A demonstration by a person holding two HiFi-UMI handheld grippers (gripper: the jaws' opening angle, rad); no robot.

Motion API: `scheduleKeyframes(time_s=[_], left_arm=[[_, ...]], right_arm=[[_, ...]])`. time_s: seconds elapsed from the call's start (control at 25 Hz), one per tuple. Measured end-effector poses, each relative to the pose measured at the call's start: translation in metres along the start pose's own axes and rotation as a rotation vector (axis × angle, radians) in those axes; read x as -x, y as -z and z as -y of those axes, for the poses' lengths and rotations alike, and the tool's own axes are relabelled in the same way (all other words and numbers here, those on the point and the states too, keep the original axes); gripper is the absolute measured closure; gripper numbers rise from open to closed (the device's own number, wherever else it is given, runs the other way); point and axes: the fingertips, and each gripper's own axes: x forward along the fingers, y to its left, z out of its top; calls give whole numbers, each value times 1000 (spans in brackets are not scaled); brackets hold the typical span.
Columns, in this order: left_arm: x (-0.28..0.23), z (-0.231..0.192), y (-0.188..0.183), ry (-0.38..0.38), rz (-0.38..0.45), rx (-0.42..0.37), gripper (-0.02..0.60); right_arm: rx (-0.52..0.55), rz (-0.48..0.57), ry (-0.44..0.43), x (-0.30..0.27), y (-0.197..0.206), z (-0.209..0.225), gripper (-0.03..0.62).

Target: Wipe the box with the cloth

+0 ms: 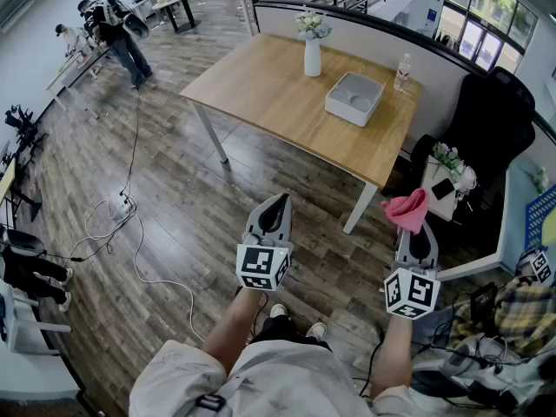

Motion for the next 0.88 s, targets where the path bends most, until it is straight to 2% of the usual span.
scheduleKeyframes(time_s=[0.32,0.48,0.88], left_arm=[[12,-3,-7,-6,19,-4,572],[17,-12,-9,14,25,5,572],[31,-65,-11,-21,43,30,572]], right_arm=[[-1,2,-18,5,-3,-11,531],[0,-1,-21,0,-2,-22,531],[1,2,-39,-25,-2,-70,531]])
